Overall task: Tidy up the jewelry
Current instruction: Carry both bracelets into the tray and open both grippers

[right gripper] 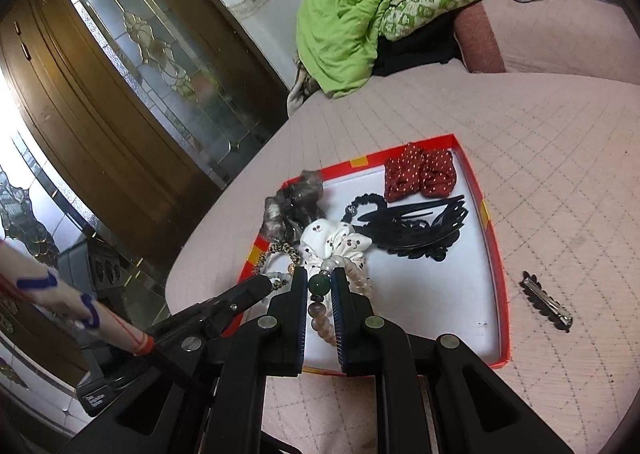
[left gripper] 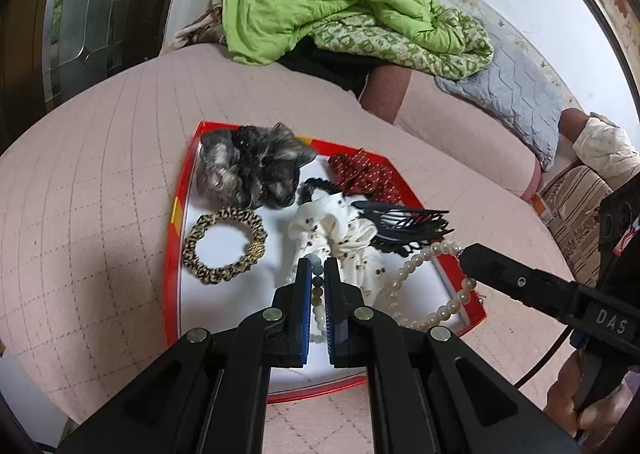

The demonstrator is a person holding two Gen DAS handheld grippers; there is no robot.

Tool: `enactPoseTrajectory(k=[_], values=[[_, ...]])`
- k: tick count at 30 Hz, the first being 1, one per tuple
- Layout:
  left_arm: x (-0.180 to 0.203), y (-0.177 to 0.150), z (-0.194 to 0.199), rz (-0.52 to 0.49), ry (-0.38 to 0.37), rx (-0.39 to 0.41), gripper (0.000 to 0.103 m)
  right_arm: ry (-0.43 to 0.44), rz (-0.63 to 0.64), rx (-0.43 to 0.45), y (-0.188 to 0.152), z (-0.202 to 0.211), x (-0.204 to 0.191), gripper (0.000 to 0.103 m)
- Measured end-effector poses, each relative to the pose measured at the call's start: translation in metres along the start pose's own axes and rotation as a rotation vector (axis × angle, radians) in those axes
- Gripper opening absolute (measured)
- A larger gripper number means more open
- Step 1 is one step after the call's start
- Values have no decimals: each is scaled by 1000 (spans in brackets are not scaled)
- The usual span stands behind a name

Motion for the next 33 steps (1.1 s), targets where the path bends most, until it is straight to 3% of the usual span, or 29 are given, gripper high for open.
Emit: enactPoseTrajectory(k=[16,33], values=[[-26,-10,-2,31,53,-41,6,-129,-26,-35,-17,-13,47,13],[-24,-14,-10,-3,77,-70,6,-195,-62,-61,-25,-22,73,13]])
Point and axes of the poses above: each gripper's, at about its wrist camera, not at the fingertips, and z roughly against the way its jaws point, x to its right, y to its top, the point moved 10 cm from there along -z, roughly the way its jaws point, and after that the axes turned 7 degrees about -y, right-handed, at the moved point
